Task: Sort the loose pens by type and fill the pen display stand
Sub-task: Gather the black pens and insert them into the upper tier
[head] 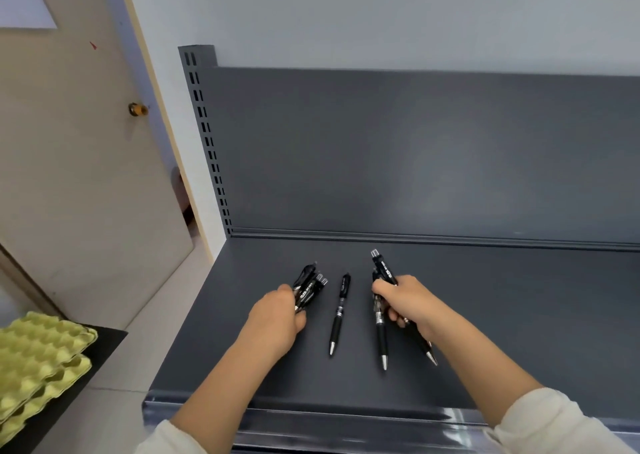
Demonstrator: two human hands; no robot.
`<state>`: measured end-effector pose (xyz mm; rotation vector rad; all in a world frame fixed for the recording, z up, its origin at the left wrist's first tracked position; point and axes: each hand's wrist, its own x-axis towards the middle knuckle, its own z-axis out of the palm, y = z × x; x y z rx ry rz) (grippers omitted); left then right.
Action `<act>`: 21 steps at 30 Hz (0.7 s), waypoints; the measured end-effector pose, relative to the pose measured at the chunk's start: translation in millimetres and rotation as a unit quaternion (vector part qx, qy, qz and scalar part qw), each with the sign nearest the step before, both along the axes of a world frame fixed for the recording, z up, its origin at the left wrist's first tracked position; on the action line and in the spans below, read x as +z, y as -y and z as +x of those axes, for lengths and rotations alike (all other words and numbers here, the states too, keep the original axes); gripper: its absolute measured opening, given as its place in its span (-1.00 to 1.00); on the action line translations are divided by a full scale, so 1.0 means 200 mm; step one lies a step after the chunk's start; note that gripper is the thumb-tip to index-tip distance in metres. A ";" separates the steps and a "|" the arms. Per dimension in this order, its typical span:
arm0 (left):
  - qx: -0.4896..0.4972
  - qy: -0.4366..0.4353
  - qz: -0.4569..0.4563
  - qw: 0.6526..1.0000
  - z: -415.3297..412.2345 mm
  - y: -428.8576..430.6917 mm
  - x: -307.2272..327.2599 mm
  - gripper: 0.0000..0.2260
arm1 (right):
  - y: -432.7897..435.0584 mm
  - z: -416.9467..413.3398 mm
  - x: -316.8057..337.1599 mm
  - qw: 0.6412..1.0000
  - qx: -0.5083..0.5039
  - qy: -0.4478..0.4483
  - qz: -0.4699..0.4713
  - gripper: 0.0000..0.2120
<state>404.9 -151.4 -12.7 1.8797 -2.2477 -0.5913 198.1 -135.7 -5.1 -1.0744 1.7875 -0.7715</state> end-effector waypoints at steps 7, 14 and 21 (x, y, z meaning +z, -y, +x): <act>0.017 -0.175 0.025 0.984 -0.07 0.01 0.00 -0.82 | -0.03 -0.10 -0.04 0.990 -0.077 0.115 -0.020 -0.86; 0.017 -0.126 0.059 0.990 -0.23 0.00 -0.01 -0.51 | -0.08 -0.13 -0.03 0.983 -0.108 0.134 -0.063 -0.86; -0.033 -0.002 0.047 0.998 -0.30 0.01 0.02 -0.72 | -0.13 -0.21 0.03 0.974 -0.158 0.137 -0.091 -0.88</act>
